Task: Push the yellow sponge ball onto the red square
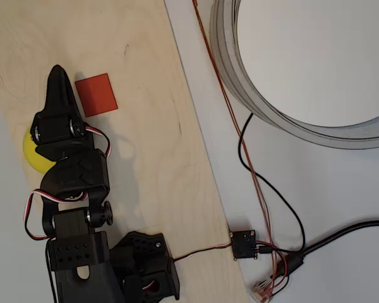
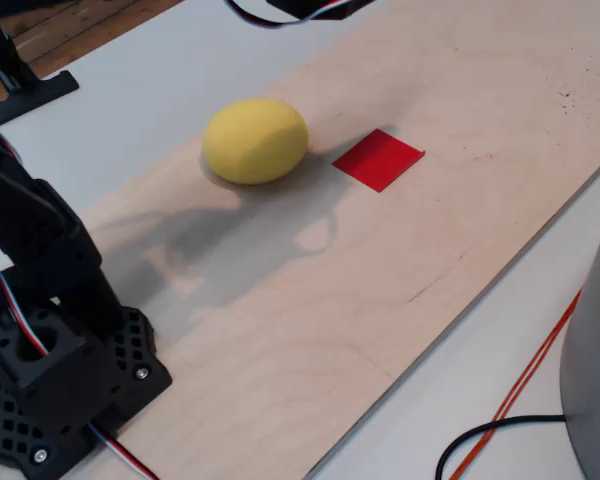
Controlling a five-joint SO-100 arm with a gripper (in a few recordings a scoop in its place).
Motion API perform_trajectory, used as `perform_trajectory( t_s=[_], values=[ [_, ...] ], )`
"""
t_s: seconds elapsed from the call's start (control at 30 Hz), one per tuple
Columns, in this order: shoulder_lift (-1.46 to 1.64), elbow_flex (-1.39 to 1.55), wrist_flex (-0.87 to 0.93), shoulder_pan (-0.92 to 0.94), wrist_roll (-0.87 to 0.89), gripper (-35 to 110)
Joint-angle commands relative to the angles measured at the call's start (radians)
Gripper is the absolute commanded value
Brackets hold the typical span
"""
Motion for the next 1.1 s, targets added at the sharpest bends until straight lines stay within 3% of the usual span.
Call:
perform_trajectory(
  t_s=[0.0,0.43,1.07],
  values=[
    [0.379,0.512,-0.568,-0.178,0.009,0],
    [0.377,0.494,-0.535,-0.189,-0.008,0],
    [0.423,0.179,0.118,-0.351,0.149,2]
  ],
)
